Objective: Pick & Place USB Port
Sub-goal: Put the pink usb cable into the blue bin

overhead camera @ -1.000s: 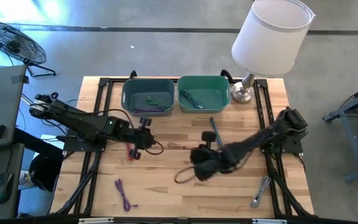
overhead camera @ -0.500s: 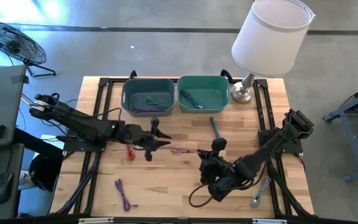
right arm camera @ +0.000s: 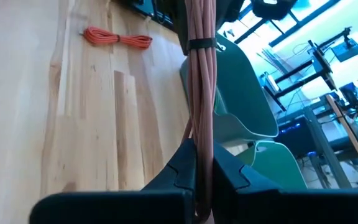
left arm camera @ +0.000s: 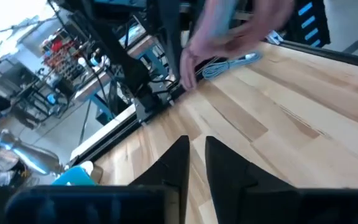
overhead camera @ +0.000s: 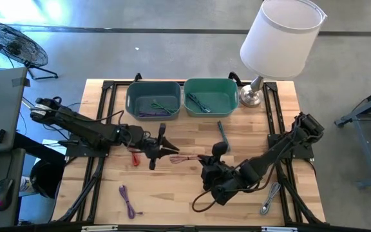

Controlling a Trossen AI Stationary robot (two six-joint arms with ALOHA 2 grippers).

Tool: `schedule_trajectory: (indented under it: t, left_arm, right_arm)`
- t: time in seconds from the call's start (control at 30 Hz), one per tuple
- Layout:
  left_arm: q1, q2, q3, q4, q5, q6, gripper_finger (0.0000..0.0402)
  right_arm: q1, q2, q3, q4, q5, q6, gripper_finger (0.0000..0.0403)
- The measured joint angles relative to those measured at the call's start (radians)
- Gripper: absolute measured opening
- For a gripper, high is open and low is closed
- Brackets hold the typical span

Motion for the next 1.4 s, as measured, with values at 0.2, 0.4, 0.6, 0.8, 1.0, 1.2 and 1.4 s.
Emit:
schedule_trajectory:
  t: [0.2,0.4,0.6,0.8,1.0,1.2,1.4]
  left_arm:
    - [0.01,0.0,0.0,0.008,0.019,-0.012,0.0106]
    - [0.009,0.0,0.0,0.013,0.018,-0.013,0.0152]
    - [0.009,0.012,0.0,0.068,0.053,-0.013,0.016]
    - [0.009,0.041,0.0,0.115,0.117,-0.014,0.016]
    - [0.009,0.058,0.0,0.15,0.117,-0.016,0.016]
    - [0.009,0.059,0.0,0.171,0.12,-0.011,0.016]
    - [0.009,0.059,0.0,0.173,0.109,0.018,0.0144]
  right_arm:
    - [-0.002,0.0,0.0,0.008,-0.008,-0.017,0.0008]
    - [-0.002,0.0,0.001,0.088,-0.013,-0.102,0.0008]
    - [-0.042,0.0,0.002,0.18,-0.091,-0.19,0.0008]
    - [-0.083,0.0,0.002,0.197,-0.109,-0.216,0.0008]
    - [-0.12,0.0,0.002,0.201,-0.178,-0.207,0.0008]
    - [-0.14,0.0,0.002,0.201,-0.218,-0.2,0.0008]
    - [-0.151,0.008,0.002,0.201,-0.228,-0.2,0.0008]
